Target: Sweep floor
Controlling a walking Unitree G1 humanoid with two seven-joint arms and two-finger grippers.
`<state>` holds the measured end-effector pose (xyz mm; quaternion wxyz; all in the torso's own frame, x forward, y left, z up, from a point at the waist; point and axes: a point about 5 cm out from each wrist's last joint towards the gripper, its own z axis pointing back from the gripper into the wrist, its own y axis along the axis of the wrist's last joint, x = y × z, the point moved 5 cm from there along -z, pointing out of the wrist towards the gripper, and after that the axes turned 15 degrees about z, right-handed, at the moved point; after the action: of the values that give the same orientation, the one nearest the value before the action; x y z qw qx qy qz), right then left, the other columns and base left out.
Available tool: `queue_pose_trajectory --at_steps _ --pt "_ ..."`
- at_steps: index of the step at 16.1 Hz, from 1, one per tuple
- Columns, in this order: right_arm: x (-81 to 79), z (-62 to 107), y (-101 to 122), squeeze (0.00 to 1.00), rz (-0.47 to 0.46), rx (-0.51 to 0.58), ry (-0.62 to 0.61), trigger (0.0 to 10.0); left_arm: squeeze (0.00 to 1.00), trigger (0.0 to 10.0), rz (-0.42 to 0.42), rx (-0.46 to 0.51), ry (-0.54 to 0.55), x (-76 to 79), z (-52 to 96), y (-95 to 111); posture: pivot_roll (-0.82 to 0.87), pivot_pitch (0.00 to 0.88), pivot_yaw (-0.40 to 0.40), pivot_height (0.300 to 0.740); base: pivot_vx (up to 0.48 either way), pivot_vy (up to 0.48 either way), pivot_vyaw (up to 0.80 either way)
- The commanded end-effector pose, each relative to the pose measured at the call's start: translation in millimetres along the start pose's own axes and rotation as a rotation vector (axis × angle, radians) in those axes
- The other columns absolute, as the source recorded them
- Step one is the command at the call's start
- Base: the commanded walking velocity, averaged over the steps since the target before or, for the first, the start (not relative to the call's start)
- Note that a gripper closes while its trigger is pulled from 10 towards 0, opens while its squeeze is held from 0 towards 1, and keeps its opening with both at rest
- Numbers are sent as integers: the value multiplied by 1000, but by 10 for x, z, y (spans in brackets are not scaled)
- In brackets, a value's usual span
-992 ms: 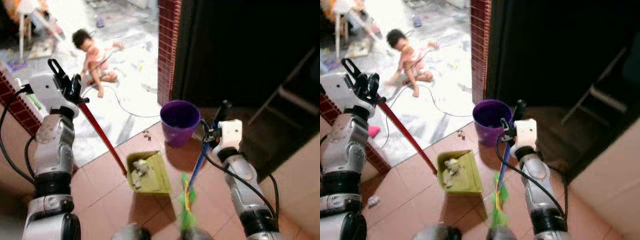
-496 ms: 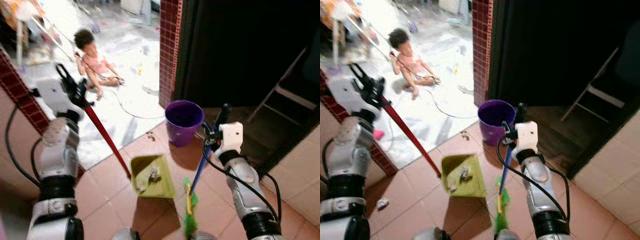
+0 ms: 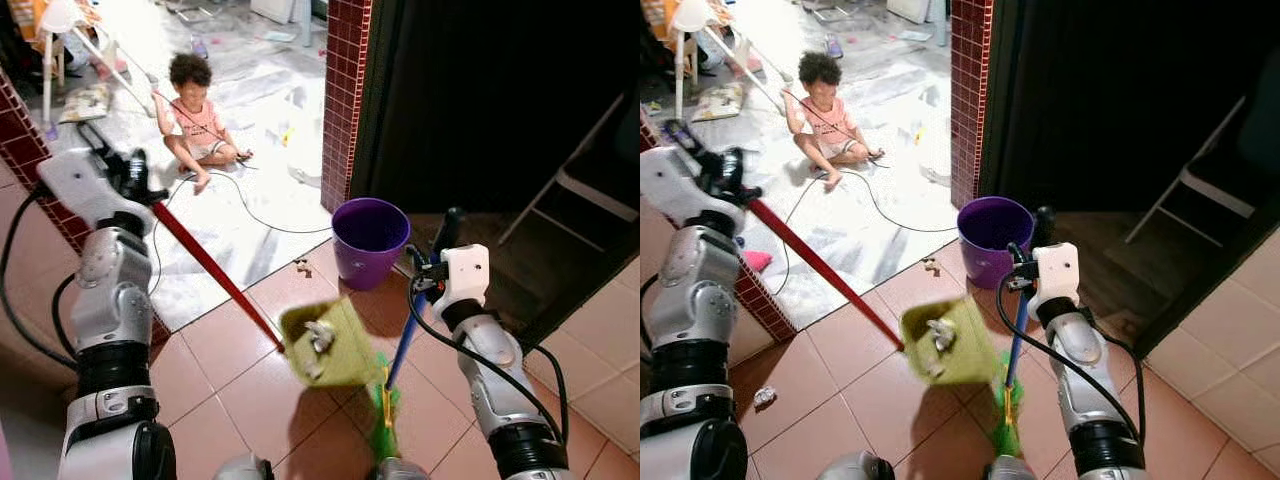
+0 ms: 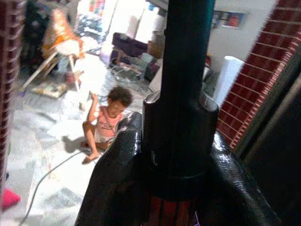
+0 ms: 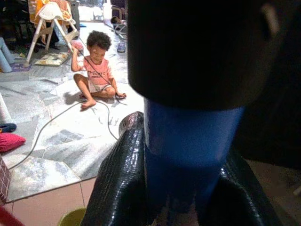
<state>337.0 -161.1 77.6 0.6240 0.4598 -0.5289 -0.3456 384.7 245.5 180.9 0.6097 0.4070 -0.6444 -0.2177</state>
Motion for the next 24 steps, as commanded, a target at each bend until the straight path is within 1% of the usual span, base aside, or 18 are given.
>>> queue_pose_trajectory --at_steps 1,4,5,6,7,9,10,12,14,15,17,18,19,21,22,23,24 --pt "22 16 -19 0 3 -6 2 10000 0 10000 125 64 1 118 -65 145 -95 0 21 740 0 0 0" --pt "42 73 -73 0 32 -31 11 10000 0 10000 138 105 30 85 -77 219 -97 0 19 740 0 0 0" --pt "69 139 -156 0 36 -61 16 10000 0 10000 138 112 33 80 -100 257 -97 0 19 740 0 0 0" --pt "70 154 -180 0 44 -73 20 10000 0 10000 157 114 37 71 -109 271 -105 0 19 740 0 0 0" --pt "80 160 -220 0 31 -91 12 10000 0 10000 160 118 45 51 -122 287 -105 0 19 740 0 0 0" --pt "46 140 -210 0 34 -88 24 10000 0 10000 165 121 42 60 -142 305 -106 0 25 740 0 0 0" --pt "41 139 -204 0 34 -84 26 10000 0 10000 136 124 43 68 -149 313 -106 0 25 740 0 0 0" --pt "53 132 -179 0 33 -75 18 10000 0 10000 73 109 7 139 -154 285 -107 0 27 740 0 0 0" --pt "64 121 -139 0 32 -60 9 10000 0 10000 48 95 -27 178 -129 242 -106 0 30 740 0 0 0" --pt "60 117 -126 0 31 -54 9 10000 0 10000 23 103 -40 193 -107 250 -105 0 30 740 0 0 0" --pt "47 110 -131 0 28 -56 13 10000 0 10000 -14 133 -26 171 -82 318 -98 0 27 740 0 0 0" --pt "46 108 -133 0 28 -57 13 10000 0 10000 -14 143 -18 155 -87 348 -97 0 25 740 0 0 0" --pt "44 103 -133 0 29 -58 16 10000 0 10000 -12 176 -2 131 -116 453 -97 0 23 740 0 0 0" --pt "26 100 -116 0 23 -55 25 10000 0 10000 -60 230 2 146 -170 627 -98 0 25 740 0 0 0" --pt "14 104 -110 0 17 -55 31 10000 0 10000 -73 237 -3 157 -177 651 -98 0 26 740 0 0 0" --pt "13 119 -90 0 20 -50 30 10000 0 10000 -103 240 -17 180 -185 667 -99 0 28 740 0 0 -800" --pt "55 157 -44 0 40 -29 4 10000 0 10000 -174 223 -56 231 -179 627 -99 0 28 740 0 0 -800"
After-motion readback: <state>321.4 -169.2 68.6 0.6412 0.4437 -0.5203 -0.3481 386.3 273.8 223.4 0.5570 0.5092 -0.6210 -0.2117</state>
